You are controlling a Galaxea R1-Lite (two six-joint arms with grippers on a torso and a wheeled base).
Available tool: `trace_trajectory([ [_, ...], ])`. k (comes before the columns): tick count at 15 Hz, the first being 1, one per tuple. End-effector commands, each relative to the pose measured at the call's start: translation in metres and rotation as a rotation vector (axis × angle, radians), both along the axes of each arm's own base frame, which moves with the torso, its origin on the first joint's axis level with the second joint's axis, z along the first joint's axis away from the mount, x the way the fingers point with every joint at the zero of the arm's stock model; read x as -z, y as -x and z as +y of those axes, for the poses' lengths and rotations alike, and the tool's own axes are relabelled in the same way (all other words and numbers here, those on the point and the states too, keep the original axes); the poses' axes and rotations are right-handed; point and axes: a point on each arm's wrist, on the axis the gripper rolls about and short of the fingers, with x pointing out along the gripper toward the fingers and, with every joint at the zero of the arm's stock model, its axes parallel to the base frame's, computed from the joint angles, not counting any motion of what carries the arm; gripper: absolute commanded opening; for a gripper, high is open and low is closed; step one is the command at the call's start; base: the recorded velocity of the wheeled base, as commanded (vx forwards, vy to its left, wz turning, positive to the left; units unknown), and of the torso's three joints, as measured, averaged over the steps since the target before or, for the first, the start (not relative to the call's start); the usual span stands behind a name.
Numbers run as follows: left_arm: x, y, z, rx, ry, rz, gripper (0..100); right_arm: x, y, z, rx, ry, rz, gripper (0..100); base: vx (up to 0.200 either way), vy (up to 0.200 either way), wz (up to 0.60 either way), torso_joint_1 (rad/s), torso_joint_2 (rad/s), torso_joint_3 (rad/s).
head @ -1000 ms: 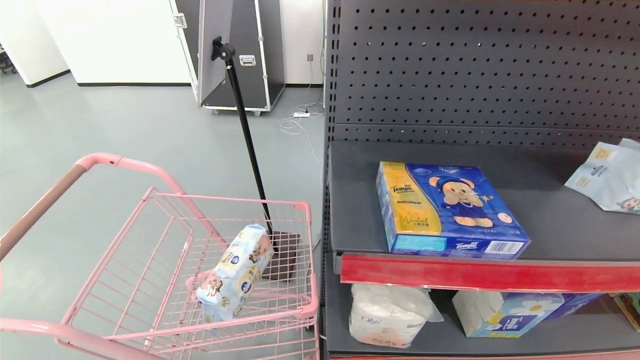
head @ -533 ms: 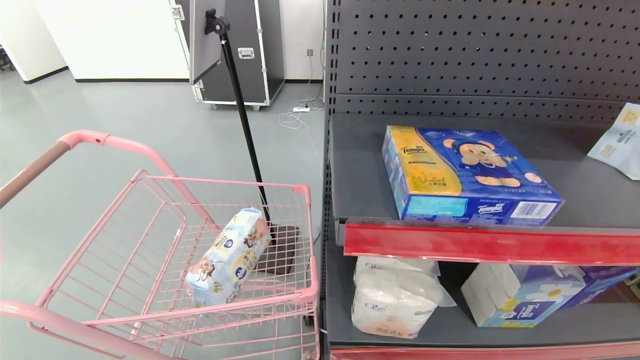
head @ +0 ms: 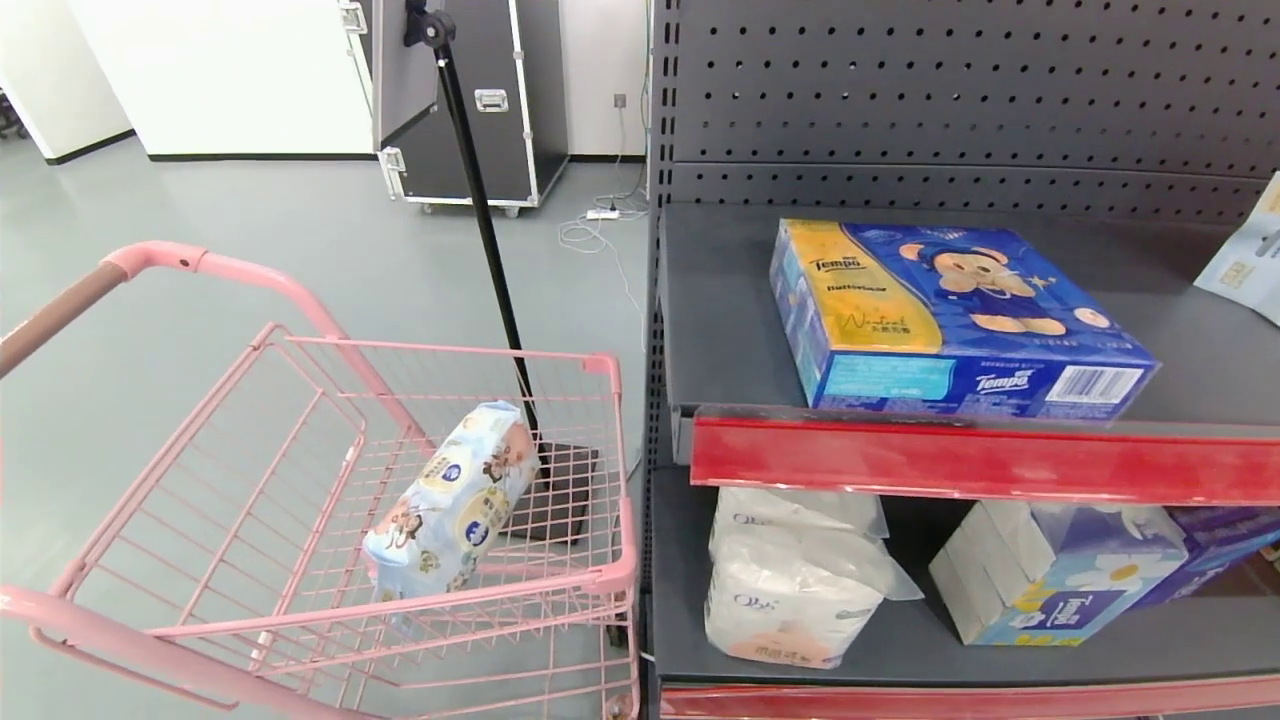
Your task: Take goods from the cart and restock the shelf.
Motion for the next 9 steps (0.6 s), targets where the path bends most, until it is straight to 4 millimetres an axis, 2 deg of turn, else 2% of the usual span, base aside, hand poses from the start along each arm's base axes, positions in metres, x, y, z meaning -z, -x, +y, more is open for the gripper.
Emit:
trace_trajectory([
  [1, 0.0000, -0.0001, 0.0000, 0.001, 0.000, 0.001, 100, 0.0000, -0.0001, 0.0000, 0.000, 0.001, 0.001, 100, -0.200, 0.200, 0.00, 0.007, 0.00, -0.002],
  [2, 0.0000, -0.0001, 0.0000, 0.000, 0.000, 0.001, 100, 0.0000, -0.0001, 0.0000, 0.000, 0.001, 0.001, 100, -0.200, 0.200, 0.00, 0.007, 0.01, 0.002],
  [3, 0.0000, -0.0001, 0.0000, 0.000, 0.000, 0.001, 100, 0.0000, -0.0001, 0.0000, 0.000, 0.001, 0.001, 100, 0.000, 0.200, 0.00, 0.002, 0.00, 0.007],
  [9, 0.0000, -0.0001, 0.0000, 0.000, 0.000, 0.001, 100, 0.0000, -0.0001, 0.0000, -0.002, 0.001, 0.001, 100, 0.000, 0.000, 0.00, 0.000, 0.00, 0.000],
])
